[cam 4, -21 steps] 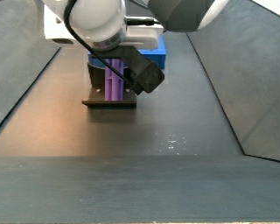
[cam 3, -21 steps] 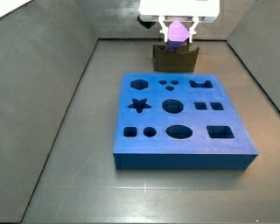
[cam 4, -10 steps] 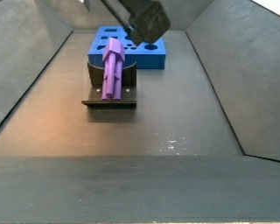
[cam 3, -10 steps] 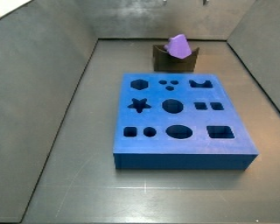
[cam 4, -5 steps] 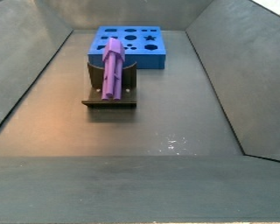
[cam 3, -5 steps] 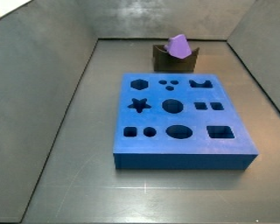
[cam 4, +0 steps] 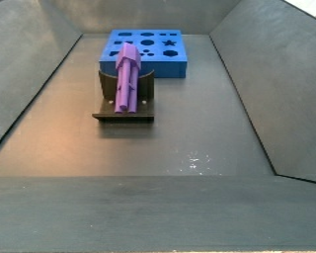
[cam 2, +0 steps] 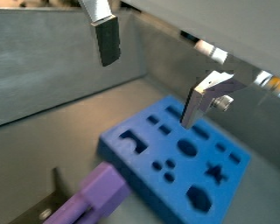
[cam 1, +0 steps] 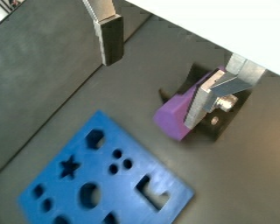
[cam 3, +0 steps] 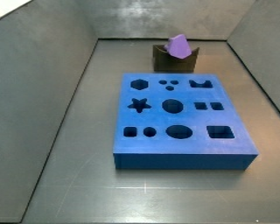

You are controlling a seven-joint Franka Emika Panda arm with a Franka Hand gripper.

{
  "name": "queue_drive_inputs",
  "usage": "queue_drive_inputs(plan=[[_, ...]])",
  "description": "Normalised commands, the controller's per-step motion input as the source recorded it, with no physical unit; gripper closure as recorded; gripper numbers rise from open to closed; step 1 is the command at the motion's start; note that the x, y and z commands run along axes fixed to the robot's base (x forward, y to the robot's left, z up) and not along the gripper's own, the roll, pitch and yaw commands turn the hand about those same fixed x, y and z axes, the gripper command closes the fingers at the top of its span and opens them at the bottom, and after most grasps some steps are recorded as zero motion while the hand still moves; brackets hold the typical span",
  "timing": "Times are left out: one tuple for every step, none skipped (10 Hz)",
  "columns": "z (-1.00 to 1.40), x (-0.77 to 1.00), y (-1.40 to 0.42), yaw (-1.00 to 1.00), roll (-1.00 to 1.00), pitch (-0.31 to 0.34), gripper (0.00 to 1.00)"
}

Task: Pick up the 3 prong object. Move up. Rotate the 3 prong object. Place the 3 prong object on the fixture. Regrasp the 3 prong object. Move to above the board. Insert the 3 prong object.
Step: Regrasp the 3 prong object.

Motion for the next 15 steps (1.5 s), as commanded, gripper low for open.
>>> queue_drive_inputs(plan=[[0.01, -0.01, -0.02, 0.05, 1.00, 0.038, 0.00], [0.01, 0.00, -0.02, 0.05, 1.00, 0.036, 0.00], [0.01, 0.00, -0.02, 0.05, 1.00, 0.034, 0.00], [0.01, 0.01, -0.02, 0.05, 1.00, 0.034, 0.00], [0.01, 0.01, -0.02, 0.05, 1.00, 0.037, 0.00], [0.01, 0.01, -0.02, 0.05, 1.00, 0.044, 0.00], [0.01, 0.02, -0.02, 0.05, 1.00, 0.049, 0.00], [0.00, 0.03, -0.02, 0.06, 1.00, 0.054, 0.00], [0.00, 0.05, -0.03, 0.06, 1.00, 0.068, 0.00], [0.00, 0.06, -0.03, 0.06, 1.00, 0.074, 0.00], [0.00, 0.08, -0.03, 0.07, 1.00, 0.092, 0.00], [-0.01, 0.09, -0.03, 0.08, 1.00, 0.106, 0.00], [-0.01, 0.11, -0.04, 0.09, 1.00, 0.131, 0.00], [-0.01, 0.11, -0.04, 0.10, 1.00, 0.144, 0.00], [-0.01, 0.12, -0.05, 0.12, 1.00, 0.168, 0.00]])
